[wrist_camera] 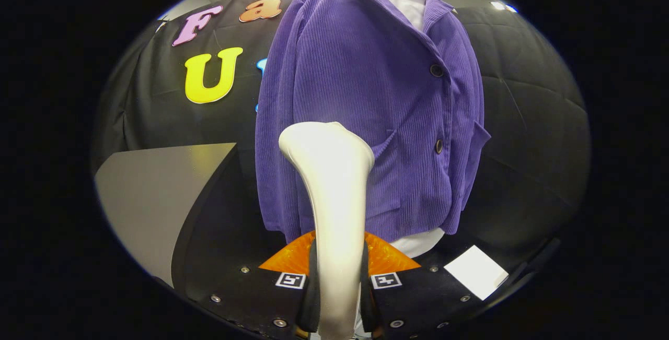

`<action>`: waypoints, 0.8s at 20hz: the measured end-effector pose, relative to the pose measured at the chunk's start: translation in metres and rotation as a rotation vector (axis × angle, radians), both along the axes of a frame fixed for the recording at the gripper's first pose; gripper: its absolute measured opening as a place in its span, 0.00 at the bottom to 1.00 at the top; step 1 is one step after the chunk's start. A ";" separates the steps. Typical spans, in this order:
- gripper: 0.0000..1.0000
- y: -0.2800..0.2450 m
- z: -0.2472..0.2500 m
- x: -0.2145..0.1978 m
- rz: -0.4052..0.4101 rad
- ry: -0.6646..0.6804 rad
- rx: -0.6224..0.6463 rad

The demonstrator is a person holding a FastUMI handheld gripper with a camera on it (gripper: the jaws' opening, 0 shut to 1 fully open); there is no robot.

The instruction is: Iron the clothes twice with a garment steamer, once on the left side and once on the right side.

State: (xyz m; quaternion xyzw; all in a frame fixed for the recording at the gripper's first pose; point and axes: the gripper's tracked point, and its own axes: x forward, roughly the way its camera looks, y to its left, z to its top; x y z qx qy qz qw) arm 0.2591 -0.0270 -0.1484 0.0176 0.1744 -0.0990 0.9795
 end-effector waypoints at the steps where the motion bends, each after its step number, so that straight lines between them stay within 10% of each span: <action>1: 0.31 -0.001 -0.006 -0.004 -0.007 0.014 -0.001; 16: 0.31 -0.063 0.082 -0.042 -0.256 -0.069 0.013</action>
